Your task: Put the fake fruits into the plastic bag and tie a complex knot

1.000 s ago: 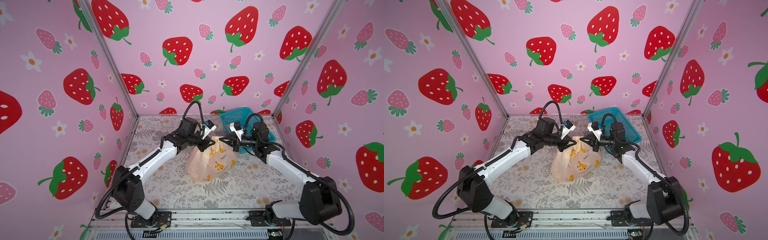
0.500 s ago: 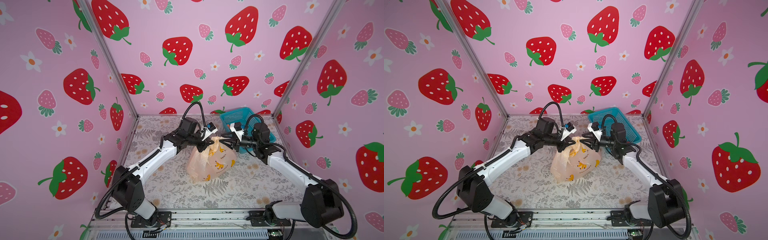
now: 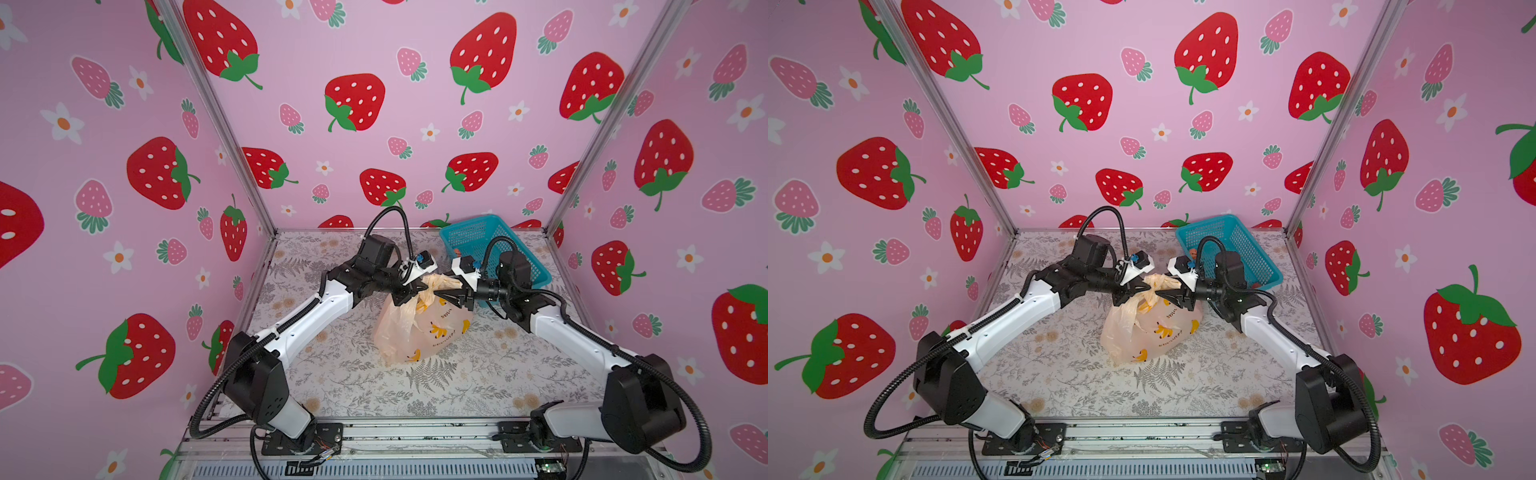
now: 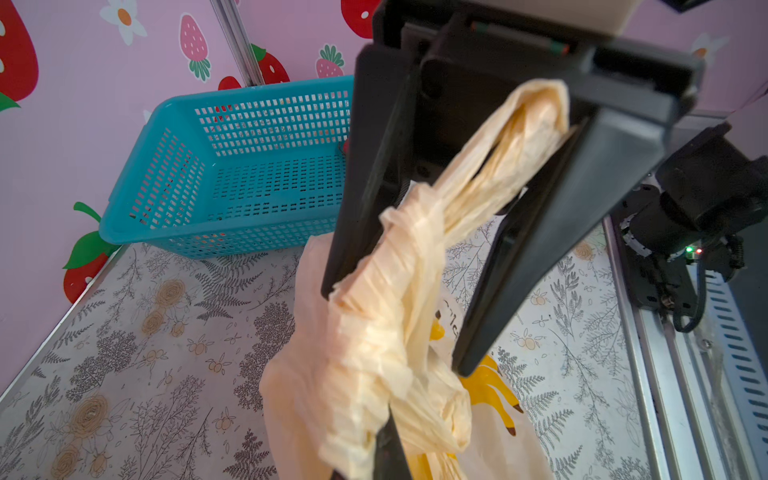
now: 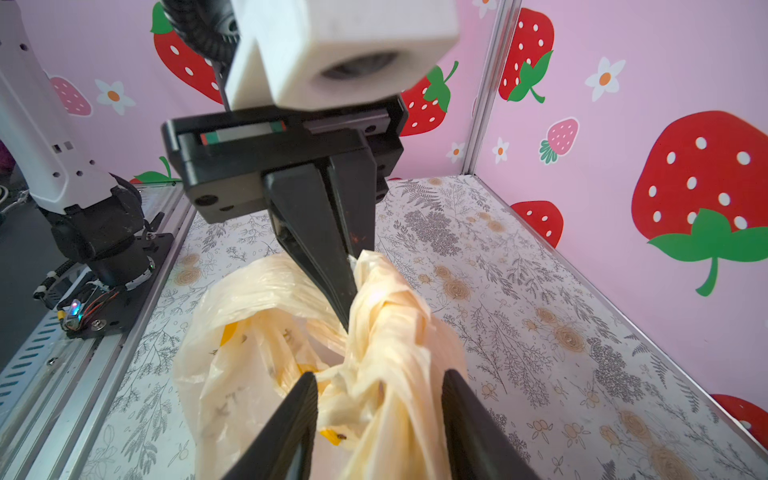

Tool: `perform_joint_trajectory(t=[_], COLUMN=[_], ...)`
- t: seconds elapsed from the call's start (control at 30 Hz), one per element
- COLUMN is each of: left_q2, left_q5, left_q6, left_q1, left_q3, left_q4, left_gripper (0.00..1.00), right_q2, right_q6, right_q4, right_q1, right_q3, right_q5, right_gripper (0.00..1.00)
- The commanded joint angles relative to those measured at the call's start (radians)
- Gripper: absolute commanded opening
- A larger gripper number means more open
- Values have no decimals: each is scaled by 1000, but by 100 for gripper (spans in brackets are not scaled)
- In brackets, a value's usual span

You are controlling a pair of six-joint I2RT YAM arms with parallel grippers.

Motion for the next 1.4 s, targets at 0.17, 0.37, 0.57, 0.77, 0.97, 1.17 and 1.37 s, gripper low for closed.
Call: perform_joint_trajectory(t=[0.17,0.37,0.57,0.77,0.97,1.17,1.37], left_q2=[3,1,-2,1,5,11,14], left_q5=[23,11,1,2,26,30,26], left_q6=[64,79,100,132,151,157,158], left_q1=[-1,-1,-1,-2,-1,-2,-2], left_q3=[59,59,65,71,80,81,86], left_q4=[-36,-46,-57,-76,-88,-92,-98], left_gripper=[0,0,0,0,0,0,0], right_q2=[62,72,75,69,110,128,151], right_q6=[-70,-54,-81,-126,-115,-94,-78], right_q4=[-45,-26,-65,-116,-93,-53,-57], right_q1=[7,-16,-39,-74,-53,-25,-19], right_q3=[56,67,82,87,101,112,143], right_q5=[-6,-49,-108,-163,-213,-222,-229], right_gripper=[49,51,59,67,76,66,40])
